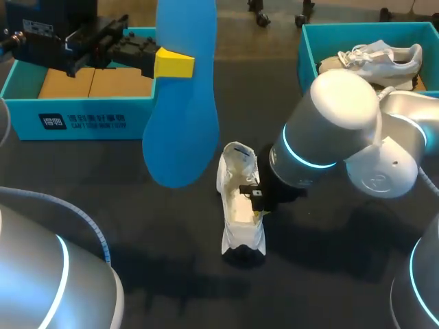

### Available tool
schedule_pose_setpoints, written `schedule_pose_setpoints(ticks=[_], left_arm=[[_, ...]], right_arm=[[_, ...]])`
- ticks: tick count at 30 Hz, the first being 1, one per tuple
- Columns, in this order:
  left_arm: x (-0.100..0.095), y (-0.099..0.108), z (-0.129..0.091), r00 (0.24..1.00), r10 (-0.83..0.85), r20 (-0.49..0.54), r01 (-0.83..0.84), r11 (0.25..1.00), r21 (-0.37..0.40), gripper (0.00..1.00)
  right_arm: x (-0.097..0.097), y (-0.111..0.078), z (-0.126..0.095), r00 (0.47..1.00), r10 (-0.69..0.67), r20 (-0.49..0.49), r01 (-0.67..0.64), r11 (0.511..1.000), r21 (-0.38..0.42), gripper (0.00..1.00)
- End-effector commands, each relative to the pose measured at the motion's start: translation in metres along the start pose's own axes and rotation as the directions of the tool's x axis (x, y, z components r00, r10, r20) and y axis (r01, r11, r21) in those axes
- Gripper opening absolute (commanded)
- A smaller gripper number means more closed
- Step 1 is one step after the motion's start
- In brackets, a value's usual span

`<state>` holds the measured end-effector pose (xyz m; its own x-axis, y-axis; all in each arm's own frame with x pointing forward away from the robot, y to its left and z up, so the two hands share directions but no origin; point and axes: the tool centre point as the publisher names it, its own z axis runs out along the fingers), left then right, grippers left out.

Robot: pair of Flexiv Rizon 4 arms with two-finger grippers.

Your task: Take the shoe out of the shoebox, open the shoe tongue, remove and reinsert the insole, then place the shoe into the shoebox

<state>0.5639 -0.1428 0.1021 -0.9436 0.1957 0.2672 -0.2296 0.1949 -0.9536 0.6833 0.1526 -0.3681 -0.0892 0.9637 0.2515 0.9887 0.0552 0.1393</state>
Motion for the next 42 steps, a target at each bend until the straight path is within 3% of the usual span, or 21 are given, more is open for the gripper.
schedule_pose_setpoints(ticks=[1, 11, 12, 13, 14, 18, 24, 36, 38, 42], left_arm=[[-0.002, -0.001, 0.001, 1.000, 0.000, -0.002, 0.000, 1.000, -0.004, 0.00], [-0.002, -0.001, 0.001, 1.000, 0.000, -0.002, 0.000, 1.000, -0.004, 0.00], [-0.002, -0.001, 0.001, 1.000, 0.000, -0.002, 0.000, 1.000, -0.004, 0.00], [-0.002, -0.001, 0.001, 1.000, 0.000, -0.002, 0.000, 1.000, -0.004, 0.00], [-0.002, -0.001, 0.001, 1.000, 0.000, -0.002, 0.000, 1.000, -0.004, 0.00], [-0.002, -0.001, 0.001, 1.000, 0.000, -0.002, 0.000, 1.000, -0.004, 0.00], [-0.002, -0.001, 0.001, 1.000, 0.000, -0.002, 0.000, 1.000, -0.004, 0.00], [-0.002, -0.001, 0.001, 1.000, 0.000, -0.002, 0.000, 1.000, -0.004, 0.00], [-0.002, -0.001, 0.001, 1.000, 0.000, -0.002, 0.000, 1.000, -0.004, 0.00], [-0.002, -0.001, 0.001, 1.000, 0.000, -0.002, 0.000, 1.000, -0.004, 0.00]], right_arm=[[-0.003, 0.002, 0.008, 1.000, -0.002, -0.023, 0.003, 1.000, 0.023, 0.00], [-0.005, -0.001, 0.023, 0.998, -0.013, -0.058, 0.017, 0.998, 0.067, 0.00], [-0.005, -0.002, 0.021, 0.998, -0.017, -0.062, 0.021, 0.998, 0.067, 0.05], [-0.005, -0.002, 0.019, 0.998, -0.017, -0.063, 0.022, 0.998, 0.067, 0.40], [-0.005, -0.002, 0.016, 0.997, -0.019, -0.070, 0.024, 0.998, 0.062, 1.00], [-0.003, -0.001, 0.004, 0.996, -0.028, -0.085, 0.033, 0.998, 0.053, 1.00], [-0.014, 0.008, -0.042, 0.951, -0.070, -0.300, 0.072, 0.997, -0.002, 1.00], [-0.014, 0.008, -0.042, 0.951, -0.070, -0.300, 0.072, 0.997, -0.002, 1.00], [-0.007, 0.010, -0.040, 0.904, -0.057, -0.423, 0.065, 0.998, 0.003, 1.00], [-0.005, 0.026, -0.061, 0.854, -0.016, -0.519, 0.019, 1.000, 0.000, 1.00]])
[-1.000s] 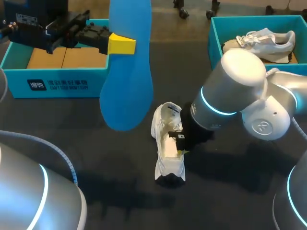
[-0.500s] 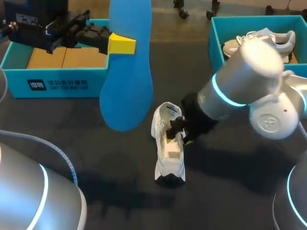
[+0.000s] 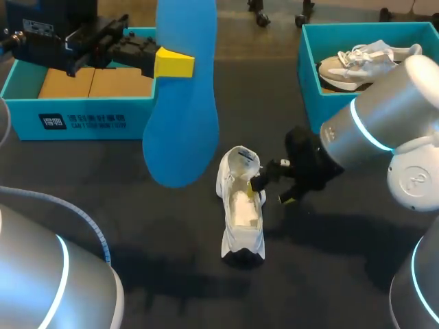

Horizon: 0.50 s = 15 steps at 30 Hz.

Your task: Take the shoe out of the shoebox, open the shoe tongue, remove and reinsert the insole, then place the shoe into the shoebox

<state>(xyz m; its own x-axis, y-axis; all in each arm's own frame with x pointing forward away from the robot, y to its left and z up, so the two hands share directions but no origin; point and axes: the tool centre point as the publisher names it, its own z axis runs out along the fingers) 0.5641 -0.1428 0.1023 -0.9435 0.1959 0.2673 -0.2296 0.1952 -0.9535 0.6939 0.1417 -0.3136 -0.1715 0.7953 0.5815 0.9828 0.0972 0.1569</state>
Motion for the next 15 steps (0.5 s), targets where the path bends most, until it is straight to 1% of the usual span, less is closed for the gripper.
schedule_pose_setpoints(ticks=[1, 2, 3, 5, 6, 7, 11, 13, 14, 15], left_arm=[[-0.002, -0.001, 0.001, 1.000, 0.000, -0.002, 0.000, 1.000, -0.004, 0.00], [-0.002, -0.001, 0.001, 1.000, 0.000, -0.002, 0.000, 1.000, -0.004, 0.00], [-0.002, -0.001, 0.001, 1.000, 0.000, -0.002, 0.000, 1.000, -0.004, 0.00], [-0.002, -0.001, 0.001, 1.000, 0.000, -0.002, 0.000, 1.000, -0.004, 0.00], [-0.002, -0.001, 0.001, 1.000, 0.000, -0.002, 0.000, 1.000, -0.004, 0.00], [-0.002, -0.001, 0.001, 1.000, 0.000, -0.002, 0.000, 1.000, -0.004, 0.00], [-0.002, -0.001, 0.001, 1.000, 0.000, -0.002, 0.000, 1.000, -0.004, 0.00], [-0.002, -0.001, 0.001, 1.000, 0.000, -0.002, 0.000, 1.000, -0.004, 0.00], [-0.004, -0.004, 0.000, 0.998, 0.067, -0.003, -0.067, 0.998, -0.005, 0.00], [-0.009, -0.008, -0.001, 0.989, 0.148, -0.011, -0.148, 0.989, 0.009, 0.00]], right_arm=[[-0.003, 0.011, -0.014, 0.982, 0.024, -0.188, -0.028, 0.999, -0.016, 1.00], [-0.002, 0.015, -0.022, 0.976, 0.035, -0.215, -0.039, 0.999, -0.018, 1.00], [-0.002, 0.015, -0.022, 0.976, 0.035, -0.215, -0.039, 0.999, -0.018, 1.00], [0.000, 0.023, -0.039, 0.963, 0.050, -0.264, -0.057, 0.998, -0.020, 1.00], [0.001, 0.024, -0.040, 0.961, 0.052, -0.272, -0.060, 0.998, -0.019, 1.00], [0.002, 0.028, -0.048, 0.955, 0.054, -0.290, -0.062, 0.998, -0.021, 1.00], [0.004, 0.036, -0.063, 0.940, 0.068, -0.334, -0.081, 0.996, -0.025, 1.00], [0.006, 0.041, -0.069, 0.925, 0.081, -0.372, -0.094, 0.995, -0.017, 1.00], [0.007, 0.044, -0.071, 0.910, 0.099, -0.403, -0.106, 0.994, 0.004, 1.00], [0.006, 0.048, -0.075, 0.895, 0.118, -0.430, -0.130, 0.991, 0.001, 1.00]])
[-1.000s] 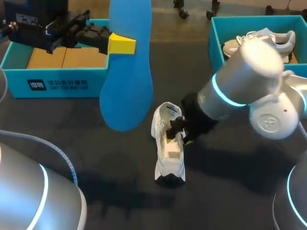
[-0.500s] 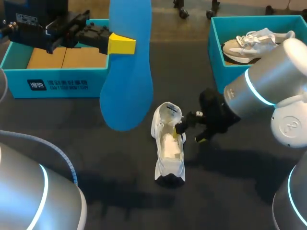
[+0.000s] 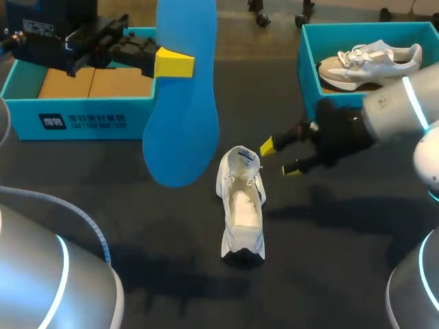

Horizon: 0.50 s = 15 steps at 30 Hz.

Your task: Take the shoe out of the shoebox, open the shoe tongue, remove and reinsert the insole, then place the shoe into the shoebox

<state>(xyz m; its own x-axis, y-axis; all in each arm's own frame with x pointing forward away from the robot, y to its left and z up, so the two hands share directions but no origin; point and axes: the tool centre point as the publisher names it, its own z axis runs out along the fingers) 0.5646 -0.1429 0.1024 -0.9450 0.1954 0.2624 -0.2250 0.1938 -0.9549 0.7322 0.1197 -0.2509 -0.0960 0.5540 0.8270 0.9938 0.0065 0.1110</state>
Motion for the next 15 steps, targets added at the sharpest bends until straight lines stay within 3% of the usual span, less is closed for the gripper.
schedule_pose_setpoints(ticks=[1, 5, 10, 13, 15], left_arm=[[-0.012, -0.009, -0.002, 0.976, 0.220, -0.009, -0.220, 0.976, 0.014, 0.00], [-0.031, -0.010, -0.007, 0.868, 0.494, -0.046, -0.493, 0.869, 0.025, 0.00], [-0.061, -0.018, -0.014, 0.651, 0.752, -0.103, -0.754, 0.656, 0.023, 0.00], [-0.078, -0.026, -0.018, 0.475, 0.871, -0.127, -0.878, 0.479, 0.002, 0.00], [-0.078, -0.026, -0.018, 0.475, 0.871, -0.127, -0.878, 0.479, 0.002, 0.00]], right_arm=[[-0.001, 0.003, -0.016, 0.994, 0.035, -0.102, -0.034, 0.999, 0.007, 1.00], [-0.001, 0.003, -0.016, 0.994, 0.035, -0.102, -0.034, 0.999, 0.007, 1.00], [-0.001, 0.003, -0.016, 0.994, 0.035, -0.102, -0.034, 0.999, 0.007, 1.00], [-0.001, 0.003, -0.016, 0.994, 0.035, -0.102, -0.034, 0.999, 0.007, 1.00], [-0.001, 0.003, -0.016, 0.994, 0.035, -0.102, -0.034, 0.999, 0.007, 1.00]])
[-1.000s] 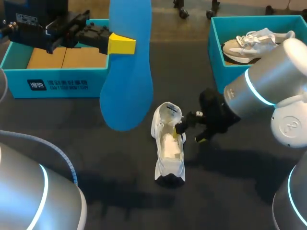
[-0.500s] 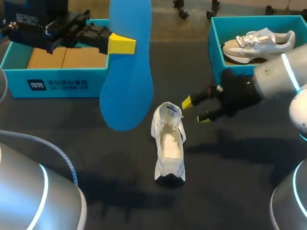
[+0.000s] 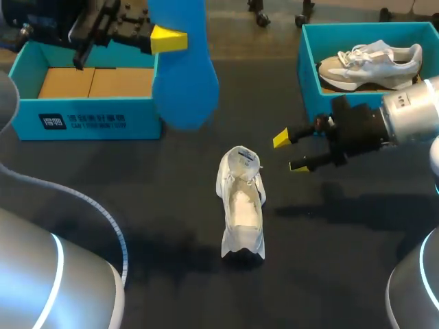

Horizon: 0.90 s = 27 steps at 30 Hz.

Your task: Take the shoe out of the shoebox, open the shoe tongue, remove and reinsert the insole, then place the shoe into the shoebox

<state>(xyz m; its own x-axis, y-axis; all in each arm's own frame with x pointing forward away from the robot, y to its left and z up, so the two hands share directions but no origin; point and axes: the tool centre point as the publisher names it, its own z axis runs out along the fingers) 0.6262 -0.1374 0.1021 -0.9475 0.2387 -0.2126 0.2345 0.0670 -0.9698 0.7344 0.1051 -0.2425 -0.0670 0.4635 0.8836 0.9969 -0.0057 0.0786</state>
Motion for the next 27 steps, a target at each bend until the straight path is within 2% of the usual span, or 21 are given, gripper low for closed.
schedule_pose_setpoints(ticks=[1, 5, 8, 10, 12, 14, 15, 16, 17, 19, 27], left_arm=[[-0.025, -0.003, 0.002, 0.820, 0.550, -0.156, -0.556, 0.831, 0.003, 0.00], [-0.025, -0.003, 0.002, 0.820, 0.550, -0.156, -0.556, 0.831, 0.003, 0.00], [-0.025, -0.003, 0.002, 0.820, 0.550, -0.156, -0.556, 0.831, 0.003, 0.00], [-0.019, 0.003, 0.000, 0.720, 0.676, -0.153, -0.686, 0.728, -0.012, 0.00], [-0.019, 0.012, -0.001, 0.656, 0.741, -0.140, -0.750, 0.661, -0.017, 0.00], [-0.020, 0.020, -0.001, 0.620, 0.774, -0.132, -0.780, 0.626, 0.004, 0.00], [-0.020, 0.028, -0.001, 0.520, 0.848, -0.104, -0.853, 0.521, -0.022, 0.00], [-0.019, 0.034, 0.000, 0.460, 0.884, -0.084, -0.887, 0.462, -0.005, 0.00], [-0.018, 0.040, -0.002, 0.361, 0.932, -0.033, -0.932, 0.362, 0.016, 0.00], [-0.018, 0.040, -0.002, 0.361, 0.932, -0.033, -0.932, 0.362, 0.016, 0.00], [-0.018, 0.040, -0.002, 0.361, 0.932, -0.033, -0.932, 0.362, 0.016, 0.00]], right_arm=[[0.001, 0.000, 0.001, 1.000, 0.000, 0.003, 0.000, 1.000, -0.001, 1.00], [0.001, 0.000, 0.001, 1.000, 0.000, 0.003, 0.000, 1.000, -0.001, 1.00], [0.008, 0.011, -0.007, 1.000, 0.011, -0.013, -0.012, 0.999, -0.037, 1.00], [0.018, 0.018, -0.019, 0.999, 0.010, -0.030, -0.013, 0.997, -0.072, 1.00], [0.028, 0.023, -0.030, 0.999, 0.007, -0.036, -0.010, 0.996, -0.093, 1.00], [0.035, 0.028, -0.038, 0.999, 0.004, -0.048, -0.009, 0.994, -0.106, 1.00], [0.041, 0.030, -0.043, 0.995, -0.021, -0.093, 0.011, 0.994, -0.112, 1.00], [0.045, 0.032, -0.046, 0.993, -0.031, -0.114, 0.017, 0.993, -0.116, 1.00], [0.048, 0.033, -0.048, 0.990, -0.044, -0.135, 0.029, 0.994, -0.110, 1.00], [0.052, 0.035, -0.051, 0.984, -0.052, -0.171, 0.039, 0.996, -0.079, 1.00], [0.052, 0.035, -0.051, 0.984, -0.052, -0.171, 0.039, 0.996, -0.079, 1.00]])
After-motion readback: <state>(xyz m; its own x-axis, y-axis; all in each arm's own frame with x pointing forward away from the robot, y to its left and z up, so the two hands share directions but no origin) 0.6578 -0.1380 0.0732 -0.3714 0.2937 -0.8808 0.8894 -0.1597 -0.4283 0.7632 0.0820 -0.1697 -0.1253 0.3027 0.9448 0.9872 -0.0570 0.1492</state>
